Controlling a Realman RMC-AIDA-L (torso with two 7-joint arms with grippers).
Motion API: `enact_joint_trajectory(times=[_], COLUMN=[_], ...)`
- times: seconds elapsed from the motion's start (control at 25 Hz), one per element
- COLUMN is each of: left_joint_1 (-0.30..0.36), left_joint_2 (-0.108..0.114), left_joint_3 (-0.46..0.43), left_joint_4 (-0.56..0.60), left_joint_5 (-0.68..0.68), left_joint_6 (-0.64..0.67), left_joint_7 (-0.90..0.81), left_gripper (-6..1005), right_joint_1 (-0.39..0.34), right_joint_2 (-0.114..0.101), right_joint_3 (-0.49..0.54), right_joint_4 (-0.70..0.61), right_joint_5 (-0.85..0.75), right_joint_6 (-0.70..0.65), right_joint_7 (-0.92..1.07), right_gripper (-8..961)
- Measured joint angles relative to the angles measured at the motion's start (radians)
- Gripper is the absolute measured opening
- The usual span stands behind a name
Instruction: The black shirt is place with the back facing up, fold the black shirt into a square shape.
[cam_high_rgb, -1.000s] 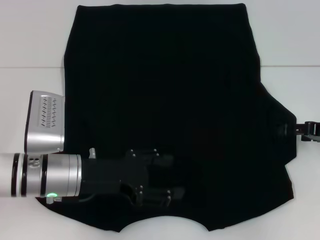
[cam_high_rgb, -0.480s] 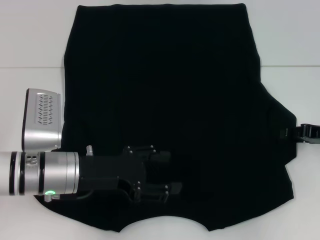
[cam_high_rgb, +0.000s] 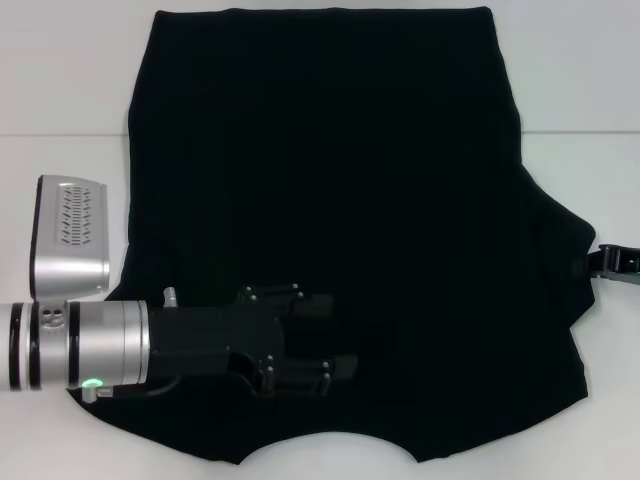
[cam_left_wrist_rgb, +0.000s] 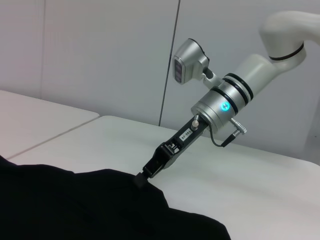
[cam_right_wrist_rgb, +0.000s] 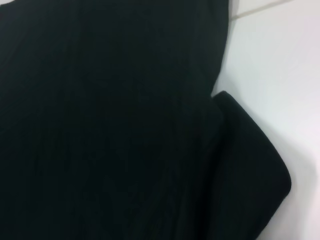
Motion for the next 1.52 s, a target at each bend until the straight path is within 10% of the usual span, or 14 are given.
enact_joint_trajectory(times=[0.36,1.52], left_joint_1=[0.004,0.004], left_joint_2=[-0.001,0.000], left_joint_3=[-0.003,-0.015], left_joint_4=[-0.006,-0.001], left_joint_5=[0.000,0.000], left_joint_6=[0.002,0.012], left_joint_7=[-0.005,-0.029], left_gripper=[805,804], right_joint_1=[-0.022,-0.029], right_joint_2=[0.003,-0.003], right_joint_3=[0.024,0.169], right_joint_4=[0.000,-0.008], right_joint_5=[0.076,0.082], right_joint_6=[0.004,0.046], right_joint_7=[-0.069,-0.144], right_gripper=[30,9])
